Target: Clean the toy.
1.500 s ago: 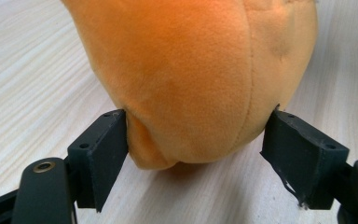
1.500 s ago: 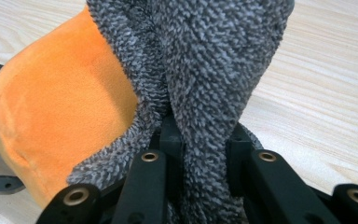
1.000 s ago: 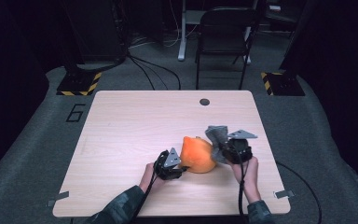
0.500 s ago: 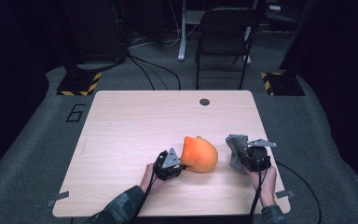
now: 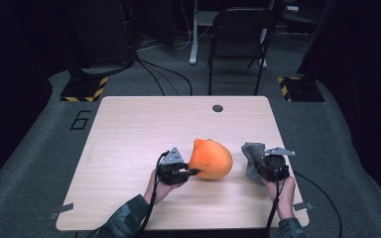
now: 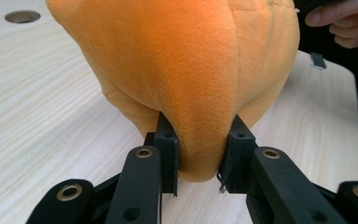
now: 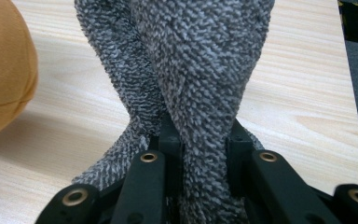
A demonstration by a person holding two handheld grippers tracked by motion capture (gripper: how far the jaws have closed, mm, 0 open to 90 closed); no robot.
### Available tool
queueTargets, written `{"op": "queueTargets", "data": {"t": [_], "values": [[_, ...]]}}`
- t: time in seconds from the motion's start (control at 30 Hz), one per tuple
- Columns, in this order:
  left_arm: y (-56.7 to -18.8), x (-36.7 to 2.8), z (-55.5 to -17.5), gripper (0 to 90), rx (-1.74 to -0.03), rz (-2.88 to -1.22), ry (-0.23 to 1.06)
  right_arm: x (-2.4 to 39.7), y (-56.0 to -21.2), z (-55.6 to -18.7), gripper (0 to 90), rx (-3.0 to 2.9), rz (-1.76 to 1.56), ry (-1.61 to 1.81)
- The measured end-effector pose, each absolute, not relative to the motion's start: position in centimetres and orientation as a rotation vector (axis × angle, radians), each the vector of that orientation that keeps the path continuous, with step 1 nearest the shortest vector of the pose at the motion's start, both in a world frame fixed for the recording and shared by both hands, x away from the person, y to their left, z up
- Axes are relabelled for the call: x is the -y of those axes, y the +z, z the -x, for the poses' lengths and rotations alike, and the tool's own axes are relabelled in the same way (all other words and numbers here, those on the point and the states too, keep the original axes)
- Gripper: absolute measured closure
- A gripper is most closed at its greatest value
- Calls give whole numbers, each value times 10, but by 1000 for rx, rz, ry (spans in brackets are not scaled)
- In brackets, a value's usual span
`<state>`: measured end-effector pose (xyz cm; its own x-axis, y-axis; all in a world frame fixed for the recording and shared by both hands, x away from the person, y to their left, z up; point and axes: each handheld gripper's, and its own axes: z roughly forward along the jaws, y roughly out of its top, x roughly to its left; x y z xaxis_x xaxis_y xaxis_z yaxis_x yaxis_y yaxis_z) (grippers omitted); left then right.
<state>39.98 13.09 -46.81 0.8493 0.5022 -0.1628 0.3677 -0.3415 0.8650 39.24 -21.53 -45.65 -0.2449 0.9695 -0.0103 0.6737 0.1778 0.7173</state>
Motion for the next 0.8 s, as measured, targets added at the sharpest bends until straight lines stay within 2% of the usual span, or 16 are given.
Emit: {"op": "queueTargets", "data": {"t": [0.43, 0.67, 0.8], "values": [[-471, -136, -407, 713, -828, -1958, -58, 211, -460, -396, 746, -2003, -1548, 811], [-496, -134, -415, 702, -925, -1955, -131, 206, -464, -399, 746, -2016, -1555, 787], [-498, -137, -418, 693, -932, -1945, -139, 202, -462, -400, 746, -2027, -1549, 794]]}}
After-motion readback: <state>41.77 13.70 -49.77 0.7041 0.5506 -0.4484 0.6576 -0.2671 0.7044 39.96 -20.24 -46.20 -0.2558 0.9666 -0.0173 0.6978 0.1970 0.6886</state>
